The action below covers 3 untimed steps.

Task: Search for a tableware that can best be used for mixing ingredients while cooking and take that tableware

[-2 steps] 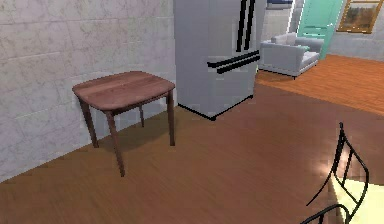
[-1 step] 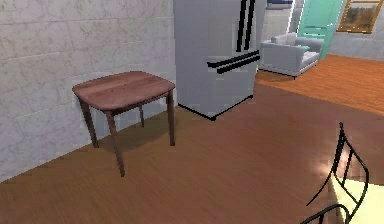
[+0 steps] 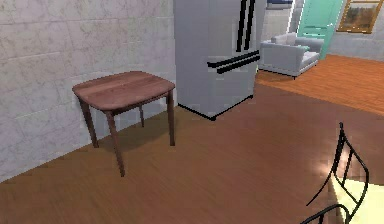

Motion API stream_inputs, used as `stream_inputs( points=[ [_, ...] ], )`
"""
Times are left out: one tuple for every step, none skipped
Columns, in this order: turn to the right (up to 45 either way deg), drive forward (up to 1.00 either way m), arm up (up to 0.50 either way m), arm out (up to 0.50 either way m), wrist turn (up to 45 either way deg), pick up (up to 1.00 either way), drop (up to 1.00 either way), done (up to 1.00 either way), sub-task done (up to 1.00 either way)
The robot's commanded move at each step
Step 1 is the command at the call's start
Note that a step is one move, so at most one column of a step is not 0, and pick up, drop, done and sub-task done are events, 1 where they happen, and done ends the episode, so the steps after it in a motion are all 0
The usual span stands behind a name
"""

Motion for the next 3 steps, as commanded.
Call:
stream_inputs(
  points=[
    [0.0, 0.00, -0.30, 0.00, 0.0, 0.00, 0.00, 0.00, 0.00],
    [0.0, 0.00, 0.00, 0.00, 0.0, 1.00, 0.00, 0.00, 0.00],
    [0.0, 0.00, 0.10, 0.00, 0.0, 0.00, 0.00, 0.00, 0.00]
  ],
)
